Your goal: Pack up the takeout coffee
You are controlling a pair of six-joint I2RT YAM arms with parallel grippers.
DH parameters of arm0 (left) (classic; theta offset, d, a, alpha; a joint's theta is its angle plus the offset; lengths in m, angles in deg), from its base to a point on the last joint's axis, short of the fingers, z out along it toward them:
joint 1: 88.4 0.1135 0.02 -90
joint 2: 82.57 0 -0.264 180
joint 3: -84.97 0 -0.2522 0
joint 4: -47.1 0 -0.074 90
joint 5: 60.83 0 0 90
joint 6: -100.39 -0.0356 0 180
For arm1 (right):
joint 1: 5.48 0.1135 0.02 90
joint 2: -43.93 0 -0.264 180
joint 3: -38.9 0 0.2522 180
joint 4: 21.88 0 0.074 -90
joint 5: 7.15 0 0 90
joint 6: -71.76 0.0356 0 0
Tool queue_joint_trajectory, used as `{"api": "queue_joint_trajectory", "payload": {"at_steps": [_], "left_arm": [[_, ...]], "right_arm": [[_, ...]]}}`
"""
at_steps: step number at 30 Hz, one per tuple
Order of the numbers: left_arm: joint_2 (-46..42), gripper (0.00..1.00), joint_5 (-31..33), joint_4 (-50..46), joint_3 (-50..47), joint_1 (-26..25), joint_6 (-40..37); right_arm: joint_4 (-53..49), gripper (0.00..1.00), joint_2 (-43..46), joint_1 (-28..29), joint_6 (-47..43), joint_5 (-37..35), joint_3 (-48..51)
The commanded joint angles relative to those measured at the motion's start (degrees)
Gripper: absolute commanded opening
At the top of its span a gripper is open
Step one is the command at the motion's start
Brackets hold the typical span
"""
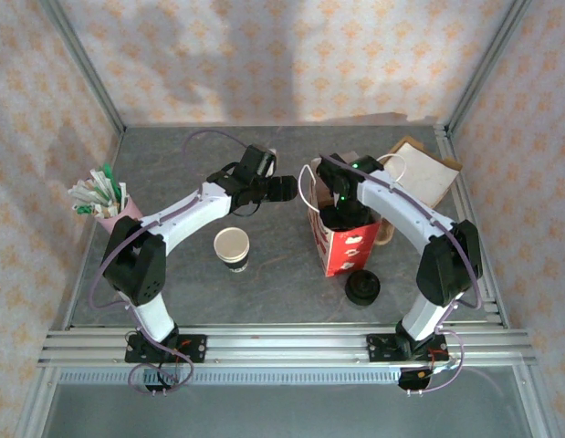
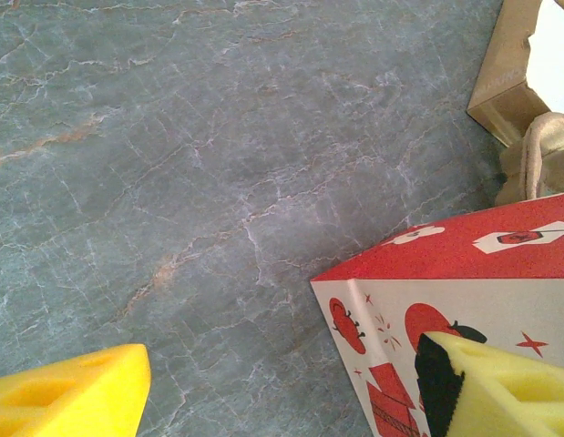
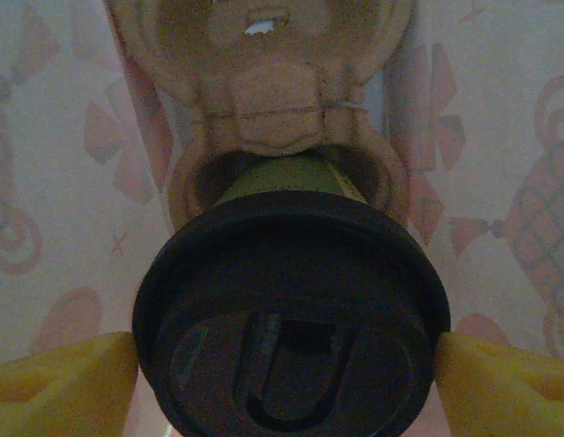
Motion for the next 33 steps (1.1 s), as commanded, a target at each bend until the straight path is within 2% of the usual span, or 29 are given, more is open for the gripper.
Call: {"api": "queue_joint_trajectory", "payload": {"at_steps": [1,33], "left_arm": [[-1.9,0.78,1.3,-0.2,0.4,-0.5,-0.9],[-5.2,0.78,1.8,-0.6,-0.2,-0.6,-0.8]], "right_arm": [[-2.5,0.85,2.0,-0.1,0.9,-1.2,-2.2],[-5.5,0.98,9.0,0.0,3.7,-1.8,-12.7]]}}
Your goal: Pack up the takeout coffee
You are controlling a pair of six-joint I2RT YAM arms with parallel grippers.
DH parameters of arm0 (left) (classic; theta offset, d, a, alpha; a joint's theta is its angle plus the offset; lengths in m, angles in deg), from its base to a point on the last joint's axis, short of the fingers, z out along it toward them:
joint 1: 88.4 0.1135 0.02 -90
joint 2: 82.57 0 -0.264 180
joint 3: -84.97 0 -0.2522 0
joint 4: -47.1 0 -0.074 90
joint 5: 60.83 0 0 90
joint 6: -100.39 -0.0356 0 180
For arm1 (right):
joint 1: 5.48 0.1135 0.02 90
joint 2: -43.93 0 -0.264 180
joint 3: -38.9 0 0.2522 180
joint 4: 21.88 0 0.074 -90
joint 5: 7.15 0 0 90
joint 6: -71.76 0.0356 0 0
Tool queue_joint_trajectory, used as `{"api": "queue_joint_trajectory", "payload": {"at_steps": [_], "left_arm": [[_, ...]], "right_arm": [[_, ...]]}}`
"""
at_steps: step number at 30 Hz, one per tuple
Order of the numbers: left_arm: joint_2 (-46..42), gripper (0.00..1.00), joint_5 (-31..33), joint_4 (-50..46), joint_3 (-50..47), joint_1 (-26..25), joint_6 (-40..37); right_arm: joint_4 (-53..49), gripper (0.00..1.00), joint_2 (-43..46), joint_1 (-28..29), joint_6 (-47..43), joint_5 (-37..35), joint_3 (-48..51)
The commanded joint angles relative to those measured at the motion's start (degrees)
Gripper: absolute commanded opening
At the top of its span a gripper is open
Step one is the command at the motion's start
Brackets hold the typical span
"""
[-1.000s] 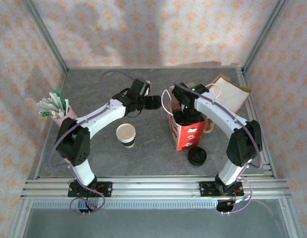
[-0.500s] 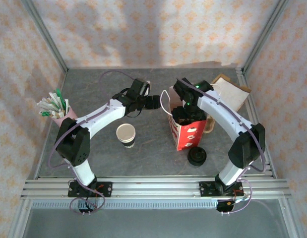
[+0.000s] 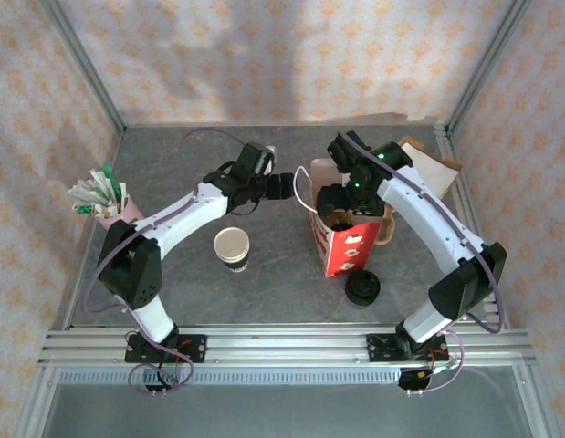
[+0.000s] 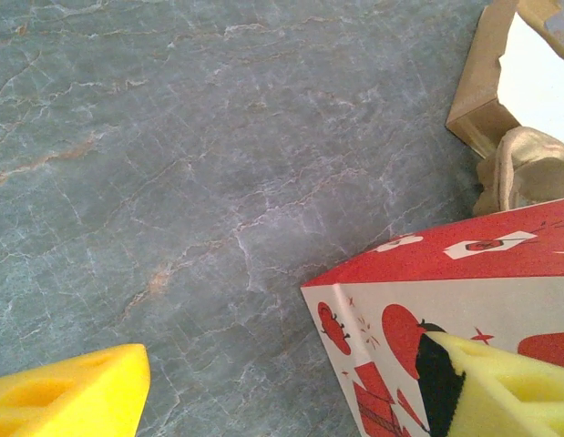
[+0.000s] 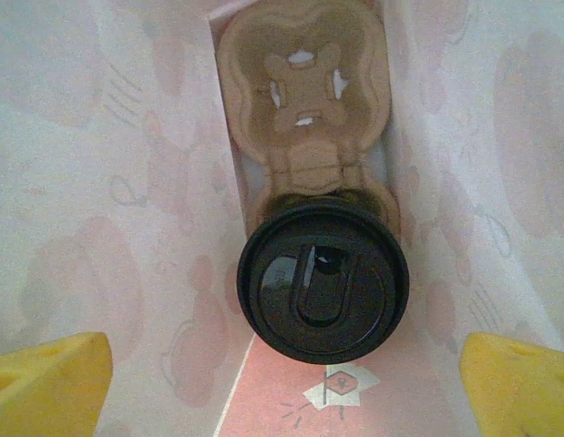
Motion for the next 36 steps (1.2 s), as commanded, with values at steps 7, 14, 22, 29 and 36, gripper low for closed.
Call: {"api": "queue_joint_trajectory", "payload": {"at_steps": [7,14,22,29,36], "left_arm": [[-5.5,0.78,2.5,-1.0,-0.6,-0.6,-0.8],[-8.4,0.79,2.7,-1.6,-0.9,-0.6,-0.5],[-13.5,0.82,3.1,-2.5,-1.1,-0.6,0.2],[-19.7,0.91,3.9,-4.5,-1.7,-0.5,0.5],[-25.8,1.0,4.0,-7.4,-2.7,-0.6,0.6]], "right_arm": [[-0.6,0.99,5.4,-0.1,1.5,-0.9,-3.2],[0.6,0.99,8.7,0.0,2.3,-0.6,-4.1],[5.6,0.99,14.9,-0.1,2.7,1.6,-3.7],[12.4,1.0,21.3,-0.1,2.5,6.6,-1.1],[17.4,0.99,29.1,0.0,2.2,6.9,2.2]]}}
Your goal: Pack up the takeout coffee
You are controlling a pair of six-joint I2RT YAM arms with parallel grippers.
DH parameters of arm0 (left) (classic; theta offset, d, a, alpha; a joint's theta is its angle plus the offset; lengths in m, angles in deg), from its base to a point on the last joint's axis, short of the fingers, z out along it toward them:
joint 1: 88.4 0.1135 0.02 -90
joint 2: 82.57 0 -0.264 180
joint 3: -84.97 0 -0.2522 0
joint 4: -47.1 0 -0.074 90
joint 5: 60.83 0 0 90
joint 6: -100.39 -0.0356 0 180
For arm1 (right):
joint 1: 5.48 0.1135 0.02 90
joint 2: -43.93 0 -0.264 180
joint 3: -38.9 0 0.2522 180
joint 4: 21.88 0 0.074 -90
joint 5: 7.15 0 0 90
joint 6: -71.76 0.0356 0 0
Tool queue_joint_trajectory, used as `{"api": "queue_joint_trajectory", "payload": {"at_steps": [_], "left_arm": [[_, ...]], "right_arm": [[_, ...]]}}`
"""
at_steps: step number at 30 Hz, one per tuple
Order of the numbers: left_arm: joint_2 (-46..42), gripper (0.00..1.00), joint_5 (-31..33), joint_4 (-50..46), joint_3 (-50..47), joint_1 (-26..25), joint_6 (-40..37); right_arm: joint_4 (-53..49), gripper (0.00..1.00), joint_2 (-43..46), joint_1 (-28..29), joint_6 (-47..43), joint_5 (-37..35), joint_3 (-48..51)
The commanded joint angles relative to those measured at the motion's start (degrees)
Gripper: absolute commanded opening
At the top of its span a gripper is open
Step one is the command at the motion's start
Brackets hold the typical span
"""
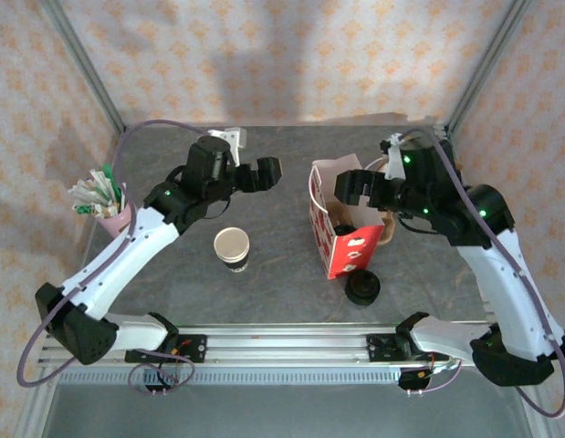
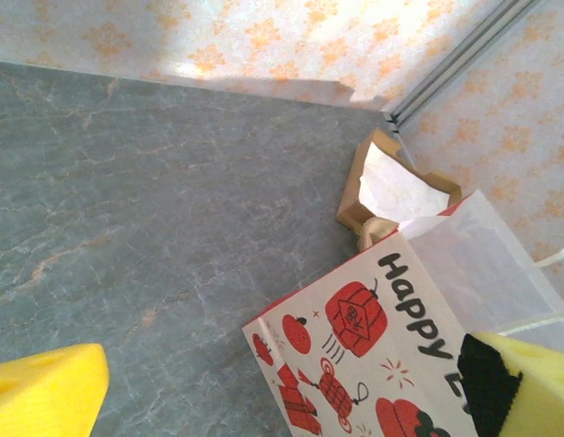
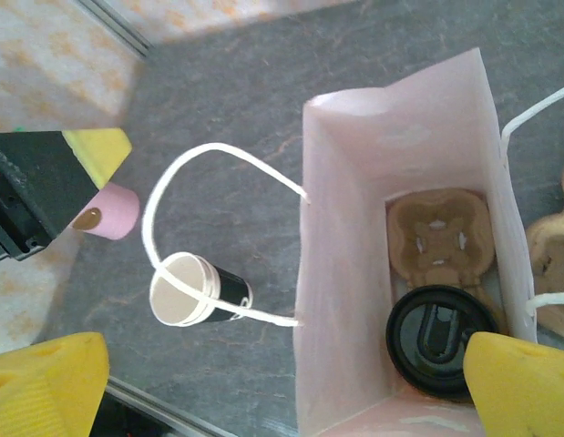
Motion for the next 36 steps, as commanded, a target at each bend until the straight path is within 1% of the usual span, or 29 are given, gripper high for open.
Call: {"api": "queue_joint_trajectory", "payload": {"at_steps": [1,10,14,19,23,28,32,36], "left_arm": [[-2.8,1.0,1.8,-3.3,-0.8,-0.6,0.2],[-10.0,1.0,4.5,-8.4,-2.8,-0.5,-0.7],[-13.3,1.0,7.1,-11.0,-4.5,-0.5,-0.7],[-16.6,1.0,10.7,-12.9,-7.0,-0.5,-0.4],[-18.0,1.0,12.6,-13.1,-8.7,-0.5,-0.3],[-17.1,1.0,14.9,-12.6,-8.8,-0.5,-0.1],[-14.3,1.0,16.8,-12.3,-6.9,-0.4,-0.1],[-10.6,1.0,17.6,-13.8,-3.4,-0.3,-0.4]], "right_arm": [[4.2,0.99,4.2,0.0,-0.2,0.1,1.9],[6.6,0.99,15.7,0.0,-2.4,-7.5,10.2],[9.0,0.99,22.1,-0.1,-3.0,-11.1,15.6],[12.4,0.99,27.6,0.0,-3.2,-16.0,22.0],[13.0,0.99,28.8,-0.1,-3.2,-19.1,24.9],[13.6,0.99,28.5,0.0,-3.6,-21.9,26.1],[14.7,0.99,28.0,0.0,-5.1,-23.6,25.4],[15.4,1.0,26.4,-0.1,-6.0,-23.5,23.8]]}}
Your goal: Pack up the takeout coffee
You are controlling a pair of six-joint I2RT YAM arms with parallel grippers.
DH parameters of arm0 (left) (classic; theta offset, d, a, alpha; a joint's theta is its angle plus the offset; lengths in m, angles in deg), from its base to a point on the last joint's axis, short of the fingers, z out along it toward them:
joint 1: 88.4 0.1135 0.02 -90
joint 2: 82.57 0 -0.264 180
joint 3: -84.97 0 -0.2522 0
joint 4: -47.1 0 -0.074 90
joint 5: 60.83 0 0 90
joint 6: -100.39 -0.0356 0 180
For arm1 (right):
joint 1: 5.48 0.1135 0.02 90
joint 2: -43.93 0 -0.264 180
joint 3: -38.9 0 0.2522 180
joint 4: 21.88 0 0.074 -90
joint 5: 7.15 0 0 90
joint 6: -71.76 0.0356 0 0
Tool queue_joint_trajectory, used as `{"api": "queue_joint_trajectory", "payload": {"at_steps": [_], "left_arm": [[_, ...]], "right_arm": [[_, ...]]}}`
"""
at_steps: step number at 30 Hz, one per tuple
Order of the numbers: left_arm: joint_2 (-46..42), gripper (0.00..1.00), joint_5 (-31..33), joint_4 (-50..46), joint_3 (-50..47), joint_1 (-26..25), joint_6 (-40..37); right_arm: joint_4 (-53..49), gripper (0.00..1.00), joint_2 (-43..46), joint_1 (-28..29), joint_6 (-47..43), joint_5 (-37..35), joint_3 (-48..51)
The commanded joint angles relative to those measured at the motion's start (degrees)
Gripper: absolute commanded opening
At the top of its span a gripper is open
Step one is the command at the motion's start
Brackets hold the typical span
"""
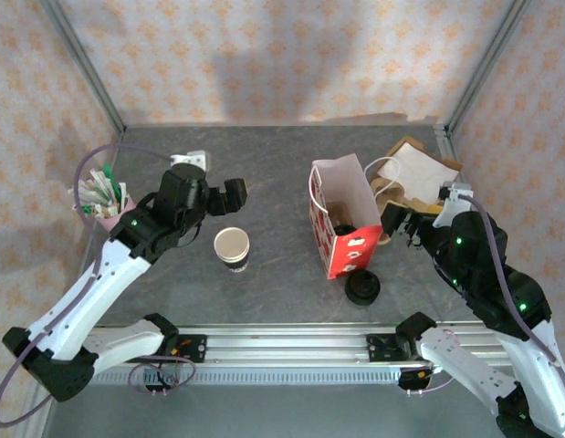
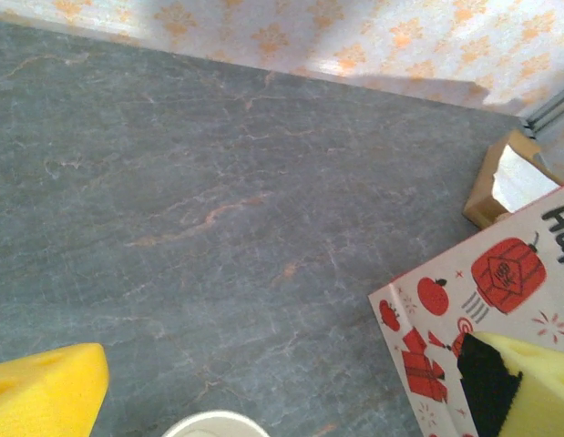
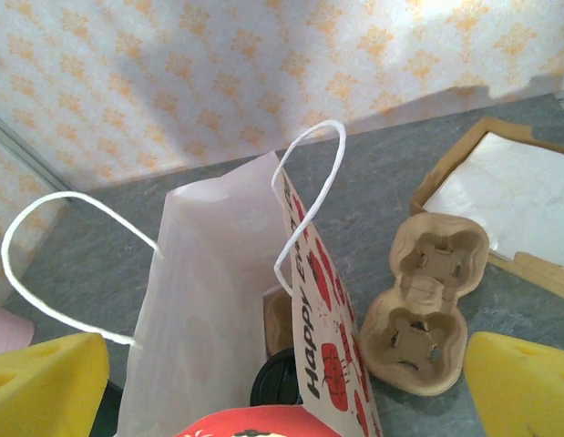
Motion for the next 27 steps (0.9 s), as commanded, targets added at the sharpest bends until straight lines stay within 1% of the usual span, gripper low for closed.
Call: {"api": "queue_joint_trajectory", "payload": {"at_steps": [1,4,8,10,13,14,16,18,22,24,26,27], "left_arm": [[2.2,1.0,3.1,-1.7,4.0,-0.4,-0.3],[3.3,1.0,3.8,-2.9,5.5,-0.1,-1.0],[3.5,1.0,7.0,-6.7,7.9,0.9,-2.0],[2.6,1.0,7.4,-9.4,9.2,2.8,-2.2],[-0.3,0.99,5.5,-12.3,9.3,7.9,-1.7],[-1.4,0.98,4.8,-12.9,8.9,9.7,-1.6],[-3.1,0.98,5.4,-14.9,8.6,12.3,-1.6],[-4.3,0.96,7.6,-17.3,8.6,14.5,-1.6],[-5.0,0.92,9.5,-22.1,10.1,20.0,-2.0],[-4.4,0.88,9.6,-24.3,11.6,23.3,-2.4],[-3.3,0.86,9.9,-25.9,13.3,25.6,-3.1],[-2.2,0.86,10.4,-26.6,14.5,26.7,-3.4]], "right_arm": [[2.7,1.0,-1.5,-0.1,-2.0,-1.8,-2.2],[1.7,1.0,-3.8,-0.1,-2.4,-2.0,-5.0],[1.6,0.99,-6.5,0.0,-2.1,4.8,-8.2],[2.7,0.99,-6.9,-0.1,-1.6,9.3,-8.4],[3.6,0.99,-8.9,-0.1,-1.0,18.2,-9.7],[3.8,0.99,-9.6,-0.1,-0.4,19.1,-10.0],[1.6,0.99,-10.9,0.0,0.4,14.1,-11.5],[-1.1,0.99,-12.2,0.0,0.6,6.9,-12.9],[-6.2,0.99,-15.4,-0.1,2.3,-2.9,-15.5],[-8.2,1.0,-17.6,-0.4,2.6,-4.6,-16.7],[-8.1,1.0,-18.6,-1.3,2.7,-2.8,-17.0],[-8.0,1.0,-19.3,-2.5,2.7,-0.5,-17.4]]}}
